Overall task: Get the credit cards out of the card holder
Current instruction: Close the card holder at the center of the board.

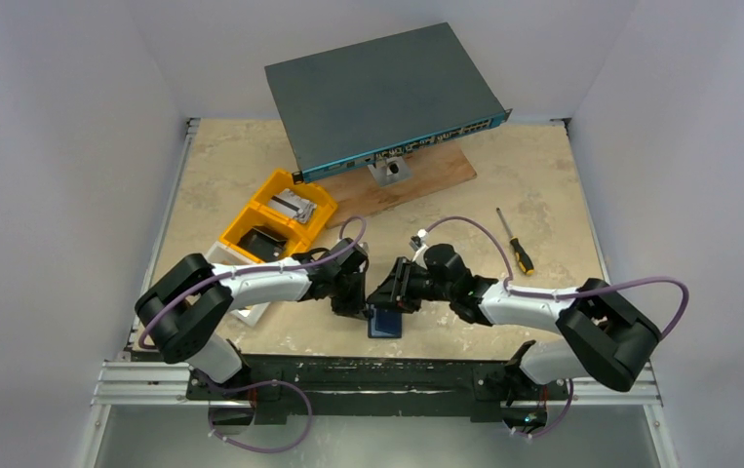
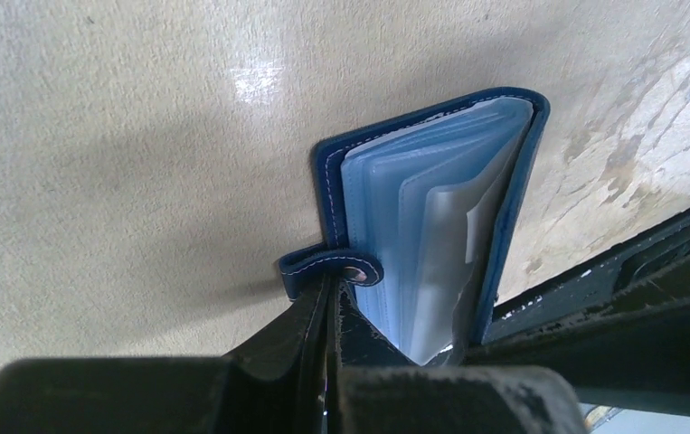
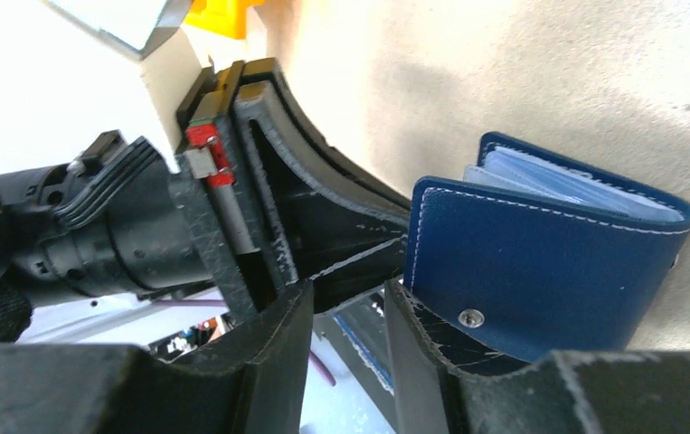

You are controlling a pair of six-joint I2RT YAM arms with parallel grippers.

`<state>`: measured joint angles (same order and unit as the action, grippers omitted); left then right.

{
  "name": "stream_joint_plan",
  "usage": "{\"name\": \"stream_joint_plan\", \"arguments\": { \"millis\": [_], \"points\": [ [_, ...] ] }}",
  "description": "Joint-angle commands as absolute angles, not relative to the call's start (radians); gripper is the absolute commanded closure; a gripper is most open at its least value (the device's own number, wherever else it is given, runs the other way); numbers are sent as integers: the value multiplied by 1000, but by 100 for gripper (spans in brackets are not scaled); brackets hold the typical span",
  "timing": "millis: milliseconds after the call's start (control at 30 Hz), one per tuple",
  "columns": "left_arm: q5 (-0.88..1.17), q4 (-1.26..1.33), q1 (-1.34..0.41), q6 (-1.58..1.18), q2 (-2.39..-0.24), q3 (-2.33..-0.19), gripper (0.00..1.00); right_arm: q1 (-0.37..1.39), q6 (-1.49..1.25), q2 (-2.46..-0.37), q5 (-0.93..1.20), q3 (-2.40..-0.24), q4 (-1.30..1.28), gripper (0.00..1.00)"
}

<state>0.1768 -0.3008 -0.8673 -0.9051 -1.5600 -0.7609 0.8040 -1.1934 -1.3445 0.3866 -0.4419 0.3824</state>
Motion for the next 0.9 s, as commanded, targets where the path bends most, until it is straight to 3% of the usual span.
{"name": "stream_joint_plan", "arguments": {
  "millis": [0,633,867],
  "points": [
    [136,-301,-873,-894,-1534,-754,100,807,-1175,-1376,318,-472,347,66],
    [24,-512,-839,-915,-1376,-734,100,805,-1169,-1580,332,-466,460,68],
    [39,-536,-836,-884,-1288,-753,88,805,-1127,-1582,309,-521,377,64]
  ]
}}
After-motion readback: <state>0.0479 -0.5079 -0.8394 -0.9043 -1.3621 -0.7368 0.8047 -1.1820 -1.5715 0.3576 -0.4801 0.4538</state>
